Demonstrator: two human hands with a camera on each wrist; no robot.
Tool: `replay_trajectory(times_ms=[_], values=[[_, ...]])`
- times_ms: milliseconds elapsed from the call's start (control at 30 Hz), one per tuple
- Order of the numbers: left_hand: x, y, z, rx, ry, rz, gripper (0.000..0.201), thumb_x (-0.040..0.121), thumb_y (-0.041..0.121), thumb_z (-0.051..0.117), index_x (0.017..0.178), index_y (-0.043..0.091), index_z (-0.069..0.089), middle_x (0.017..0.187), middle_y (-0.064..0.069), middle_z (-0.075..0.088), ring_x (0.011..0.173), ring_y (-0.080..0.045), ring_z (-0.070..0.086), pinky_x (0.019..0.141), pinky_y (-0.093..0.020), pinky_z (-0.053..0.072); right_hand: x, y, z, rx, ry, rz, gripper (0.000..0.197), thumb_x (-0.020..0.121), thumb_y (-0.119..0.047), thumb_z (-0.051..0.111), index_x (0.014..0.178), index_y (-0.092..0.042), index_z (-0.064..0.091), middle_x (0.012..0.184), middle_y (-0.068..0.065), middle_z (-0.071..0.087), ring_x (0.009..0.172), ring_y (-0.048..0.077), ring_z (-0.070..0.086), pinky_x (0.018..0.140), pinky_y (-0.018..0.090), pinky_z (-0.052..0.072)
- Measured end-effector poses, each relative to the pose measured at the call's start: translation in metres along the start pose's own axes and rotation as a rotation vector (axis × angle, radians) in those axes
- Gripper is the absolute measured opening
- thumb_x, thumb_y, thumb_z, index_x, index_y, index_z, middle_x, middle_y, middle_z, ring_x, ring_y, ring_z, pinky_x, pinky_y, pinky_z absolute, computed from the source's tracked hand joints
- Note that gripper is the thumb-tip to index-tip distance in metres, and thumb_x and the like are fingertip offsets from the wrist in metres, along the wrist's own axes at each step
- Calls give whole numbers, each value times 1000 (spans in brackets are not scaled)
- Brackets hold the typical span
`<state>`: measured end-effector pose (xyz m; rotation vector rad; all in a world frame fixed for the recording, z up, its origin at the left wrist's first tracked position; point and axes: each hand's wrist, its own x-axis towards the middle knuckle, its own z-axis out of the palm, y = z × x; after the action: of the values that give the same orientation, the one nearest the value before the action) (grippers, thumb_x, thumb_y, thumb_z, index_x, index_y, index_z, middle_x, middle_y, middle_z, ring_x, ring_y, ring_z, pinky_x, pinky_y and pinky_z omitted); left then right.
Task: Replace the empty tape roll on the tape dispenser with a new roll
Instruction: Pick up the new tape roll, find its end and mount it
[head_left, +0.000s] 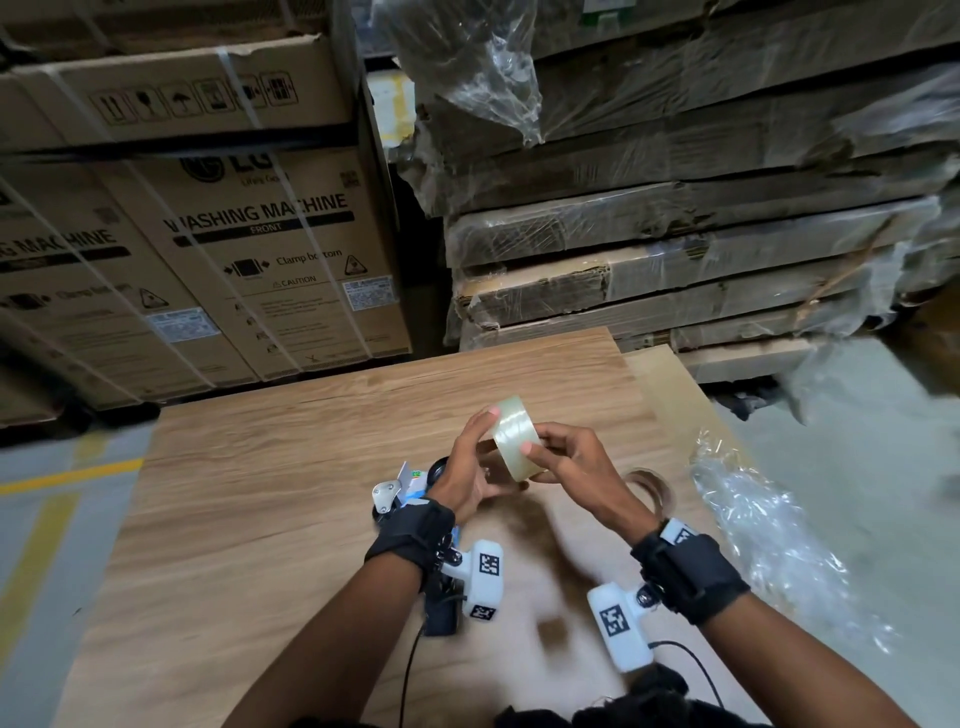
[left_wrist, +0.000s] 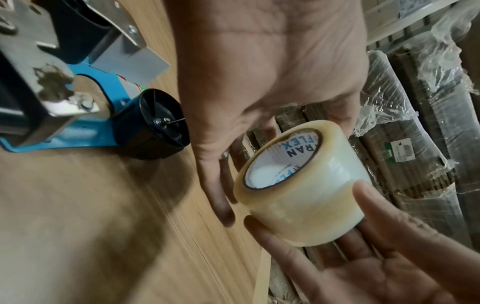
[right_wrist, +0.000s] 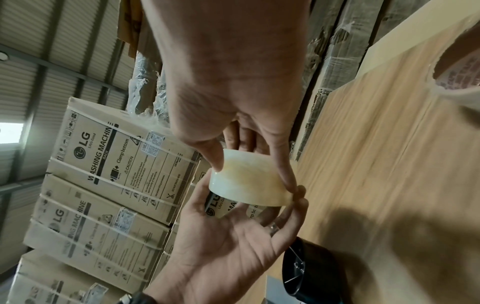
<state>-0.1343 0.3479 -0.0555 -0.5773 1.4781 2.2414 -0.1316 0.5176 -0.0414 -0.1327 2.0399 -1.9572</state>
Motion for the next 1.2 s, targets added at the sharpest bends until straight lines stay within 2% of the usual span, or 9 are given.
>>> replay_trajectory(times_ms=[133, 267, 367, 533, 667, 833, 967, 1066, 1200], values=[[-12, 4, -9, -81, -39, -15, 70, 77, 59, 65, 127, 9, 63, 105, -14, 67, 87, -28, 67, 76, -47, 58, -5, -9, 13, 44, 1, -8, 19, 96, -5, 66, 114, -4, 73, 96, 11, 76, 83, 11, 72, 74, 25, 59], [-25, 13, -13, -40, -31, 97, 56, 72, 32, 75, 124, 24, 56, 118, -14, 66, 95, -30, 63, 88, -58, 54, -4, -14, 28, -22, 60, -29, 21, 97, -32, 67, 85, -16, 75, 76, 0, 63, 72, 12, 56, 69, 33, 46], [-29, 13, -21, 76, -43, 222, 83, 65, 9, 76, 140, 31, 48, 132, -3, 62, 101, -20, 67, 77, -38, 57, -1, -18, 39, 13, 65, -10, 40, 98, -42, 64, 88, -4, 74, 82, 10, 70, 77, 20, 61, 72, 45, 50], [-40, 19, -36, 152, -136, 331, 84, 61, -12, 74, 138, 11, 51, 125, -7, 60, 77, -8, 65, 53, -17, 51, -2, -20, 49, 87, 66, 92, 38, 101, -41, 60, 107, -6, 73, 106, 21, 76, 87, 24, 70, 80, 46, 56], [-46, 20, -44, 143, -136, 310, 83, 59, -4, 78, 135, 19, 56, 133, -6, 61, 104, -19, 65, 73, -33, 58, -8, -24, 55, 154, 41, 108, 35, 101, -31, 62, 109, 2, 72, 98, 17, 75, 86, 27, 69, 81, 46, 54], [-54, 15, -51, 118, -130, 174, 58, 64, 43, 83, 117, 25, 69, 103, -12, 69, 95, -31, 62, 87, -50, 55, -15, -33, 57, 132, -46, 50, 35, 97, -32, 64, 113, -2, 74, 106, 16, 75, 93, 23, 66, 82, 38, 50], [-57, 14, -48, 137, -75, 23, 77, 71, 77, 65, 115, 14, 71, 99, -17, 70, 89, -34, 67, 87, -52, 56, -20, -34, 55, 151, -92, 47, 28, 96, -20, 68, 120, -7, 73, 115, 17, 76, 98, 22, 71, 85, 35, 54], [-61, 15, -41, 140, -45, -14, 75, 81, 76, 55, 111, 10, 71, 96, -15, 71, 90, -33, 68, 82, -50, 59, -22, -36, 56, 161, -56, 50, 26, 92, -19, 72, 115, -7, 76, 109, 13, 78, 94, 22, 72, 81, 32, 55], [-67, 16, -35, 25, -101, 119, 23, 80, 44, 72, 89, 23, 70, 94, -11, 61, 88, -28, 60, 80, -48, 49, -23, -39, 59, 191, 84, 36, 26, 88, -24, 77, 101, -1, 79, 106, 25, 76, 88, 27, 70, 79, 35, 53]])
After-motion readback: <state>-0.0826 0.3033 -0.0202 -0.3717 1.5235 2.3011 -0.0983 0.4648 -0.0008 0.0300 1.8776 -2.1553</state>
